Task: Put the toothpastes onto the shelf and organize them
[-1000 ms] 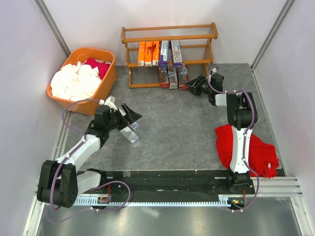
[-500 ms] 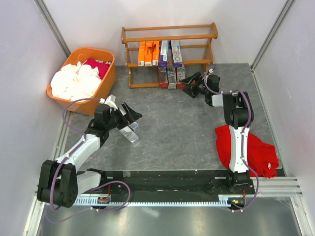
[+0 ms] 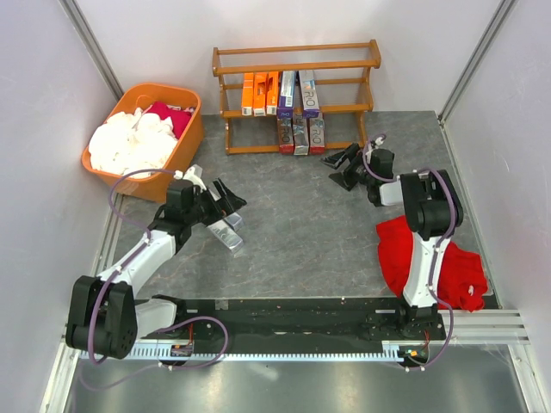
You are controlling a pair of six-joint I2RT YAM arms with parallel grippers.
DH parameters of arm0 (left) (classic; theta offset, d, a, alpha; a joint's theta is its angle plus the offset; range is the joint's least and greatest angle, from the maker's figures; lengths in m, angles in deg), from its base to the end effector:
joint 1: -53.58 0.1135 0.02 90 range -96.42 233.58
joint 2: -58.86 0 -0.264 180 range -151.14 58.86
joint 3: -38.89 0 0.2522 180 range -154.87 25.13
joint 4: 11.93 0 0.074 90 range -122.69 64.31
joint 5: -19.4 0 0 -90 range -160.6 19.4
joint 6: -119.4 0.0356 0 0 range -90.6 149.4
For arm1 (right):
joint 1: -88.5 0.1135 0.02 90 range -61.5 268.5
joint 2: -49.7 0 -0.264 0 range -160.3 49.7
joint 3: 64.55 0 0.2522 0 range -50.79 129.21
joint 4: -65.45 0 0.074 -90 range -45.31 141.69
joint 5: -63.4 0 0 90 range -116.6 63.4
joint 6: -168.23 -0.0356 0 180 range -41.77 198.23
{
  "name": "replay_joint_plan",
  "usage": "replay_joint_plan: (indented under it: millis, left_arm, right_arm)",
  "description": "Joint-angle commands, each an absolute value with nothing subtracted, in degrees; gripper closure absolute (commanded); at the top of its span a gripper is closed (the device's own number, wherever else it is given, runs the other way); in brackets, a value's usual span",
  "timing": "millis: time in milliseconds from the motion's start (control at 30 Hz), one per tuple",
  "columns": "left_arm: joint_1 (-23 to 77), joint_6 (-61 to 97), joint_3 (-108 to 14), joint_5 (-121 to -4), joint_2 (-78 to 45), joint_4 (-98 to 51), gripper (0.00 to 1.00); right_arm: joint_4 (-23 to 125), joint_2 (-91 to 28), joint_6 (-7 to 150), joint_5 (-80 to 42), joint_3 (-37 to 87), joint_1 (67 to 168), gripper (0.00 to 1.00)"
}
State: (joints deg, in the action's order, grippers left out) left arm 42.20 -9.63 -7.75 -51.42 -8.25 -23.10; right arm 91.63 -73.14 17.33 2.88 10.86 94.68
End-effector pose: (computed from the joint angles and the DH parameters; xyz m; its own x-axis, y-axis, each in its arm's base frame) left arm 0.2381 -0.0599 0.2121 -0.6895 -0.4679 -0.5528 0.0339 0.7416 -0.6700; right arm 0.4272 0.0639 0.1115 -0.6556 0.6941 -0.2974 0.0475 0.4310 0.9011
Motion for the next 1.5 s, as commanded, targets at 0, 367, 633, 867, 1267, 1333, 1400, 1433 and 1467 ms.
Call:
replay_joint_plan:
  millis: [0, 367, 633, 867, 1267, 1333, 1400, 1433, 1467]
  left_arm:
    - [42.06, -5.58, -10.64, -55.65, -9.6, -27.26, 0.0]
    - [42.06, -6.11, -11.17, -60.14, -10.31, -29.38, 0.0]
    - [41.54, -5.93, -14.5, -61.19, -16.45, -28.94, 0.01]
    - [41.01, -4.97, -18.63, -62.86, -22.25, -29.46, 0.06]
    - [39.08, 0.57, -30.41, -65.42, -38.51, -39.57, 0.16]
    - [38.9, 0.57, -30.85, -65.5, -40.19, -39.49, 0.19]
    - [38.63, 0.48, -30.94, -65.94, -40.72, -39.4, 0.3]
    - [38.63, 0.48, -30.86, -65.94, -40.46, -39.31, 0.35]
    - [38.55, 0.4, -30.77, -65.94, -40.11, -38.79, 0.38]
  right_arm:
    - [87.73, -68.0, 23.12, 0.91, 2.76, 95.71, 0.02]
    - [74.38, -55.86, 36.56, -8.83, -3.59, 106.58, 0.02]
    - [72.87, -53.92, 38.16, -12.53, -5.26, 113.37, 0.02]
    - [73.13, -54.62, 38.51, -12.62, -7.19, 115.48, 0.02]
    - [73.75, -54.62, 38.33, -12.18, -8.69, 115.48, 0.02]
    - [73.75, -54.54, 38.33, -11.92, -8.78, 115.48, 0.02]
    - [73.75, -54.36, 38.16, -11.57, -8.95, 115.48, 0.02]
    - [73.75, -54.19, 37.98, -11.57, -9.04, 115.57, 0.02]
    - [73.66, -53.66, 38.07, -11.57, -9.13, 115.75, 0.02]
